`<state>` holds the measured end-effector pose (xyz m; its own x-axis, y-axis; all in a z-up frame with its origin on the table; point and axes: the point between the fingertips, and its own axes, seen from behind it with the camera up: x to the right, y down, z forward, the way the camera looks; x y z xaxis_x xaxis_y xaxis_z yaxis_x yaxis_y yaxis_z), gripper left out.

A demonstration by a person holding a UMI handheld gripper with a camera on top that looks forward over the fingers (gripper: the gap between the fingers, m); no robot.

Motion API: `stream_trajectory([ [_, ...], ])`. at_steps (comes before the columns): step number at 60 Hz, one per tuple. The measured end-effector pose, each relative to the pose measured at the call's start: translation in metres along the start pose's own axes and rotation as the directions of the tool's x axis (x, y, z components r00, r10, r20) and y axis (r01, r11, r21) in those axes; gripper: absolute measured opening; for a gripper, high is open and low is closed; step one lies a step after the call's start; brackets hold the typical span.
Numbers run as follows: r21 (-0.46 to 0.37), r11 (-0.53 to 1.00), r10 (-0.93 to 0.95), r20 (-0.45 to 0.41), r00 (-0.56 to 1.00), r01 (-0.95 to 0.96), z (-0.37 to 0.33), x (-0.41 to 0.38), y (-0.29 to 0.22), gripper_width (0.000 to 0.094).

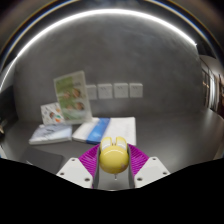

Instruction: Arrange mouse

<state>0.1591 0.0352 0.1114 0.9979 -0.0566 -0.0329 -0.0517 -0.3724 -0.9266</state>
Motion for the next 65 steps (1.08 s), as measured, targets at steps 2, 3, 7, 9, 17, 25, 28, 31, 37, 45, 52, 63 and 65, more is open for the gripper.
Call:
stream_trajectory([
  [2, 0.029, 0.999, 0.017, 0.010, 1.000, -0.018, -0.013, -0.031, -0.011, 0.0409],
  [3, 0.041, 0.999, 0.024, 0.017, 1.000, -0.025, -0.019, -0.049, -0.014, 0.0409],
  [7, 0.072, 0.997, 0.036, 0.042, 0.998, -0.039, -0.035, -0.123, -0.021, 0.0409],
  [9, 0.081, 0.996, 0.037, 0.051, 0.998, -0.041, -0.040, -0.160, -0.017, 0.0408],
  [17, 0.011, 0.999, 0.033, 0.070, 0.997, -0.034, -0.031, -0.289, 0.027, 0.0407],
  [25, -0.142, 0.990, -0.013, 0.063, 0.998, 0.022, -0.013, -0.354, 0.104, 0.0407],
  [28, -0.176, 0.983, -0.040, 0.045, 0.998, 0.047, -0.010, -0.361, 0.124, 0.0406],
  [31, -0.202, 0.979, -0.033, 0.027, 0.999, 0.038, -0.009, -0.365, 0.142, 0.0406],
  [37, -0.206, 0.977, -0.047, -0.010, 0.999, 0.044, -0.010, -0.361, 0.145, 0.0407],
  [45, -0.256, 0.966, -0.044, 0.022, 0.999, 0.048, -0.015, -0.363, 0.150, 0.0537],
  [52, -0.290, 0.954, -0.061, 0.051, 0.997, 0.073, -0.031, -0.352, 0.144, 0.0867],
  [63, -0.268, 0.962, -0.045, 0.054, 0.998, 0.057, -0.091, -0.301, 0.113, 0.0855],
  [65, -0.271, 0.961, -0.042, 0.033, 0.999, 0.049, -0.100, -0.284, 0.111, 0.0852],
])
